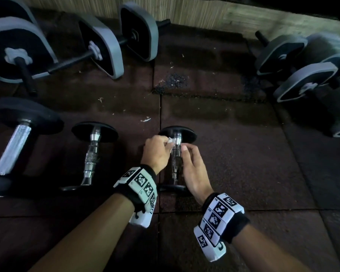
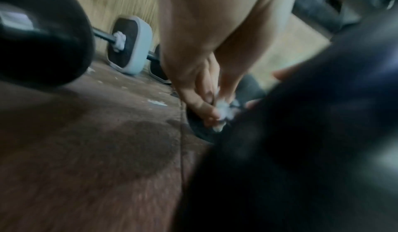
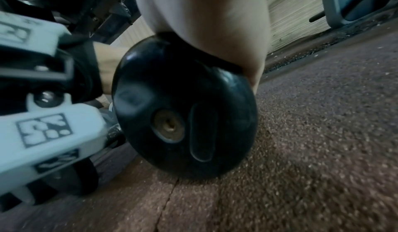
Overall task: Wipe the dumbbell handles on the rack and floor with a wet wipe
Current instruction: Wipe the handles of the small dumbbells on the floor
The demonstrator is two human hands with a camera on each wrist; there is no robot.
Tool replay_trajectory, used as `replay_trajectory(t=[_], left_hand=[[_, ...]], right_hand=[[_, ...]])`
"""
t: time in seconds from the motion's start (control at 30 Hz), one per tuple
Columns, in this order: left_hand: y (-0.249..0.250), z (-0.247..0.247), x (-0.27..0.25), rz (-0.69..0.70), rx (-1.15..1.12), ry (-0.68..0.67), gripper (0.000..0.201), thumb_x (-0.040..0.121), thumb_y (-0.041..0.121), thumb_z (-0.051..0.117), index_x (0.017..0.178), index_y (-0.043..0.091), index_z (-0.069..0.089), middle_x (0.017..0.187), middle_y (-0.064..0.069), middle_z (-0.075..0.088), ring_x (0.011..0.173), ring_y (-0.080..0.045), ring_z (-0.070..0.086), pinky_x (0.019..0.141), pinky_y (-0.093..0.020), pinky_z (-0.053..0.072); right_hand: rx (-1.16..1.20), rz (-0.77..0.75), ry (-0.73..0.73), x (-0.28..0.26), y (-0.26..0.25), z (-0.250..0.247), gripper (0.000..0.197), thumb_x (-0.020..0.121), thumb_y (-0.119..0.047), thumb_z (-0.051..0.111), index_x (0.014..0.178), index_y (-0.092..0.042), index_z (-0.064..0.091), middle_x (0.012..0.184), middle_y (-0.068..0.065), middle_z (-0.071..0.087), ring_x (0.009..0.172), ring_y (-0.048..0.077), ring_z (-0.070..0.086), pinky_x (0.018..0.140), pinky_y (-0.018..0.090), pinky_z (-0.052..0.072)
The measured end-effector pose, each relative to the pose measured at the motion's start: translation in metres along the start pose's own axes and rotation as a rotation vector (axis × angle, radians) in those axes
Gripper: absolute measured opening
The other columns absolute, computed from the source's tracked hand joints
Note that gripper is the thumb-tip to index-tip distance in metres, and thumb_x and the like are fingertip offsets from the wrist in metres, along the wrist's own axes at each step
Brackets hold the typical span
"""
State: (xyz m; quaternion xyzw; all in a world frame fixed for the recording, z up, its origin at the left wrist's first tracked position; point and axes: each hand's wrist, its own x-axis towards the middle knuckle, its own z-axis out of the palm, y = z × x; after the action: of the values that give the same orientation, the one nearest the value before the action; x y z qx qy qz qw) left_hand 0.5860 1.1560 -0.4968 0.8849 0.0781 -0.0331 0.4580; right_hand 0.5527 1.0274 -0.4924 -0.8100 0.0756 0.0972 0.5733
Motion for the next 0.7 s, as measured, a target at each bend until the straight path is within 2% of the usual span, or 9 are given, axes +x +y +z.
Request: replay_trajectory(t=[0.07, 0.17, 0.23, 0.3, 0.37, 0.43, 0.5, 0.6, 0.7], left_hand=[[-0.004, -0.001, -0.014, 0.025, 0.058, -0.079, 0.033, 0.097, 0.021, 0.060, 0.064, 0.016, 0.061, 0.065, 0.000, 0.067, 0.065, -0.019, 0.065, 0.068, -0.038, 0.051], [-0.007, -0.013, -0.043, 0.054, 0.167, -0.278, 0.034, 0.095, 0.021, 0.062, 0.062, 0.018, 0.061, 0.066, 0.001, 0.068, 0.071, -0.020, 0.068, 0.066, -0.029, 0.047], [-0.005, -0.017, -0.052, 0.033, 0.217, -0.377, 0.034, 0.094, 0.020, 0.064, 0.060, 0.016, 0.060, 0.071, -0.002, 0.070, 0.077, -0.023, 0.069, 0.068, -0.030, 0.049], [-0.004, -0.017, -0.049, -0.027, 0.176, -0.343, 0.035, 0.094, 0.022, 0.063, 0.061, 0.014, 0.063, 0.073, -0.005, 0.072, 0.078, -0.023, 0.070, 0.071, -0.030, 0.051], [-0.007, -0.014, -0.038, -0.095, 0.070, -0.255, 0.032, 0.096, 0.026, 0.062, 0.068, 0.012, 0.071, 0.072, -0.003, 0.073, 0.077, -0.021, 0.070, 0.076, -0.031, 0.054], [-0.011, -0.009, -0.017, -0.120, -0.056, -0.164, 0.027, 0.096, 0.023, 0.062, 0.076, 0.011, 0.074, 0.077, -0.004, 0.074, 0.080, -0.020, 0.070, 0.082, -0.033, 0.054], [-0.013, -0.005, 0.005, -0.120, -0.121, -0.112, 0.027, 0.097, 0.018, 0.060, 0.074, 0.009, 0.071, 0.077, -0.007, 0.072, 0.077, -0.023, 0.066, 0.084, -0.038, 0.053], [-0.014, 0.000, 0.016, -0.115, -0.146, -0.194, 0.033, 0.098, 0.011, 0.053, 0.067, 0.015, 0.062, 0.072, -0.004, 0.063, 0.072, -0.020, 0.058, 0.082, -0.041, 0.052], [-0.023, -0.003, -0.010, -0.030, -0.109, -0.324, 0.037, 0.100, 0.012, 0.052, 0.064, 0.019, 0.059, 0.067, 0.002, 0.061, 0.067, -0.014, 0.057, 0.075, -0.035, 0.048]], right_hand=[[0.002, -0.008, 0.002, -0.001, -0.002, -0.002, 0.027, 0.106, -0.040, 0.040, 0.120, -0.026, 0.058, 0.109, -0.009, 0.068, 0.102, 0.001, 0.064, 0.089, 0.022, 0.049], [0.047, 0.007, 0.005, -0.003, -0.005, -0.004, 0.028, 0.107, -0.039, 0.037, 0.117, -0.024, 0.059, 0.099, -0.009, 0.070, 0.090, -0.001, 0.066, 0.078, 0.017, 0.050], [0.031, 0.006, 0.022, -0.003, -0.002, -0.004, 0.030, 0.107, -0.042, 0.036, 0.116, -0.025, 0.059, 0.101, -0.007, 0.069, 0.094, 0.002, 0.065, 0.081, 0.019, 0.046], [0.025, 0.007, 0.018, -0.002, 0.000, -0.002, 0.031, 0.106, -0.045, 0.036, 0.114, -0.026, 0.059, 0.102, -0.006, 0.068, 0.096, 0.006, 0.064, 0.084, 0.023, 0.048], [0.025, 0.004, 0.014, -0.002, -0.001, 0.001, 0.031, 0.106, -0.046, 0.036, 0.113, -0.028, 0.059, 0.102, -0.005, 0.069, 0.096, 0.007, 0.065, 0.086, 0.025, 0.050], [0.028, 0.003, 0.020, -0.001, 0.000, 0.003, 0.031, 0.106, -0.046, 0.035, 0.114, -0.028, 0.060, 0.104, -0.007, 0.069, 0.098, 0.005, 0.064, 0.088, 0.026, 0.050], [0.026, -0.001, 0.032, -0.002, -0.001, 0.005, 0.031, 0.106, -0.047, 0.035, 0.115, -0.029, 0.059, 0.107, -0.009, 0.068, 0.101, 0.004, 0.063, 0.093, 0.030, 0.050], [0.008, -0.004, 0.039, -0.002, -0.002, 0.005, 0.032, 0.105, -0.048, 0.035, 0.116, -0.030, 0.058, 0.109, -0.010, 0.067, 0.104, 0.004, 0.062, 0.098, 0.035, 0.050], [-0.017, -0.017, 0.041, -0.002, 0.000, 0.005, 0.032, 0.104, -0.052, 0.034, 0.115, -0.032, 0.057, 0.109, -0.010, 0.066, 0.106, 0.008, 0.061, 0.101, 0.041, 0.049]])
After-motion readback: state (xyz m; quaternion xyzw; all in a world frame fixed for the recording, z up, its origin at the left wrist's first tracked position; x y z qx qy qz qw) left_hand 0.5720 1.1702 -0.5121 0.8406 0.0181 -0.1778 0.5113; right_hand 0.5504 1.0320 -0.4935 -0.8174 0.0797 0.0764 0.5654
